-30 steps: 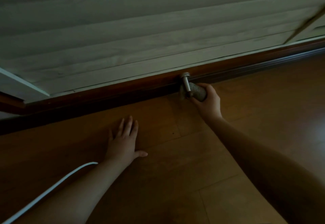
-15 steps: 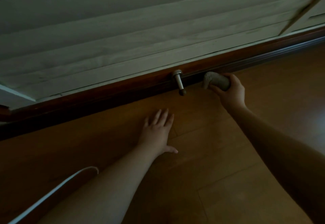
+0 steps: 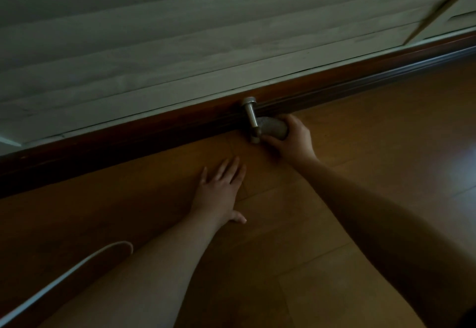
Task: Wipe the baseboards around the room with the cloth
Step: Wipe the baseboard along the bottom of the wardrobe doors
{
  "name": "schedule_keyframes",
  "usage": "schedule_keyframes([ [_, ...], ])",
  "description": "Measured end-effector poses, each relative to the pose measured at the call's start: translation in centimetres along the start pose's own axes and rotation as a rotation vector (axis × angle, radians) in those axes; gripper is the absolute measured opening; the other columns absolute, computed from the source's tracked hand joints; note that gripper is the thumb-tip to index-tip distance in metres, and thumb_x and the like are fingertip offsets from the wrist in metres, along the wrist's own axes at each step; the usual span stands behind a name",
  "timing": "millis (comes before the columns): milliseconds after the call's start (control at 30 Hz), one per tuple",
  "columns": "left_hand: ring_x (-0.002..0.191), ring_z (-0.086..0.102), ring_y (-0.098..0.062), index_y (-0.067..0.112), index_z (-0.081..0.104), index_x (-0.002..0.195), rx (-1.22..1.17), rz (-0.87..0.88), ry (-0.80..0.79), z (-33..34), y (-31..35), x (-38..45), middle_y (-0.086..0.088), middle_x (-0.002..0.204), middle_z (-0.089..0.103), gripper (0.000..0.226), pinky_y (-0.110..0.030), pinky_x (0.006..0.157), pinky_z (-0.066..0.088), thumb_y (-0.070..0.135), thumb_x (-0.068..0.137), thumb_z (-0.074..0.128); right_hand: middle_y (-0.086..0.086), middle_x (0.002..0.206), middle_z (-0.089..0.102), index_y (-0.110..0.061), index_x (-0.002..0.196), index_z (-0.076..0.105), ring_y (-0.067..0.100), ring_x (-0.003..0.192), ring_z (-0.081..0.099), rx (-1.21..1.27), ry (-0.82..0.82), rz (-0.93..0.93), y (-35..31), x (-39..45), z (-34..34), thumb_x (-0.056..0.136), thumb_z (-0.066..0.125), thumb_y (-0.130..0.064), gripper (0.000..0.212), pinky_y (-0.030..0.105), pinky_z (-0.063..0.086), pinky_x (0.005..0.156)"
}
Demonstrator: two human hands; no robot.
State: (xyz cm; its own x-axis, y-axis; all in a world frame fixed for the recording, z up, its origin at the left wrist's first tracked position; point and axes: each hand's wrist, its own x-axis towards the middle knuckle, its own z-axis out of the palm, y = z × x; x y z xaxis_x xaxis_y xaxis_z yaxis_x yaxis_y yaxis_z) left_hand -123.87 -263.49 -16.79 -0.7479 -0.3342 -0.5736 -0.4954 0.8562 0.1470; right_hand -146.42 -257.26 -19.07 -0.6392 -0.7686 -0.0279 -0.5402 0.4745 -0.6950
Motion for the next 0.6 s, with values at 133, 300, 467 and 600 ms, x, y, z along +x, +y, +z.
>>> schedule_keyframes([
  [133, 0.149, -0.024, -0.022, 0.026, -0.023, 0.153, 0.015, 0.015, -0.011, -0.2, 0.0, -0.1, 0.001, 0.159, -0.033, 0.127, -0.058, 0.121, 0.002, 0.071, 0.075, 0.066, 0.005, 0.119, 0.061, -0.015, 0.123, 0.059, 0.008, 0.102, 0.050, -0.117, -0.043, -0.027, 2.2, 1.8, -2.8, 0.073, 0.084, -0.034, 0.059, 0.025, 0.041, 0.085],
  [300, 0.148, -0.025, -0.023, 0.027, -0.024, 0.152, 0.015, 0.005, -0.029, -0.2, 0.1, 0.0, 0.001, 0.158, -0.035, 0.128, -0.059, 0.120, 0.003, 0.070, 0.074, 0.068, 0.008, 0.120, 0.060, -0.013, 0.125, 0.057, 0.009, 0.102, 0.049, -0.166, 0.003, 0.023, 5.1, 2.5, -6.0, 0.077, 0.082, -0.035, 0.059, 0.027, 0.040, 0.083],
  [467, 0.148, -0.025, -0.022, 0.027, -0.022, 0.153, 0.000, 0.002, -0.028, -0.3, 0.1, -0.1, 0.002, 0.159, -0.034, 0.128, -0.059, 0.120, 0.002, 0.067, 0.073, 0.070, 0.010, 0.119, 0.061, -0.012, 0.124, 0.057, 0.017, 0.103, 0.054, -0.226, 0.035, 0.061, 6.5, 3.5, -8.3, 0.076, 0.082, -0.032, 0.058, 0.028, 0.040, 0.082],
  [600, 0.148, -0.025, -0.022, 0.028, -0.023, 0.152, 0.007, 0.003, -0.033, -0.3, 0.1, 0.0, 0.002, 0.158, -0.035, 0.128, -0.059, 0.120, 0.003, 0.068, 0.074, 0.069, 0.004, 0.117, 0.059, -0.016, 0.124, 0.056, 0.011, 0.101, 0.051, -0.185, 0.136, 0.138, 7.2, 3.0, -8.6, 0.077, 0.081, -0.032, 0.056, 0.028, 0.042, 0.082],
])
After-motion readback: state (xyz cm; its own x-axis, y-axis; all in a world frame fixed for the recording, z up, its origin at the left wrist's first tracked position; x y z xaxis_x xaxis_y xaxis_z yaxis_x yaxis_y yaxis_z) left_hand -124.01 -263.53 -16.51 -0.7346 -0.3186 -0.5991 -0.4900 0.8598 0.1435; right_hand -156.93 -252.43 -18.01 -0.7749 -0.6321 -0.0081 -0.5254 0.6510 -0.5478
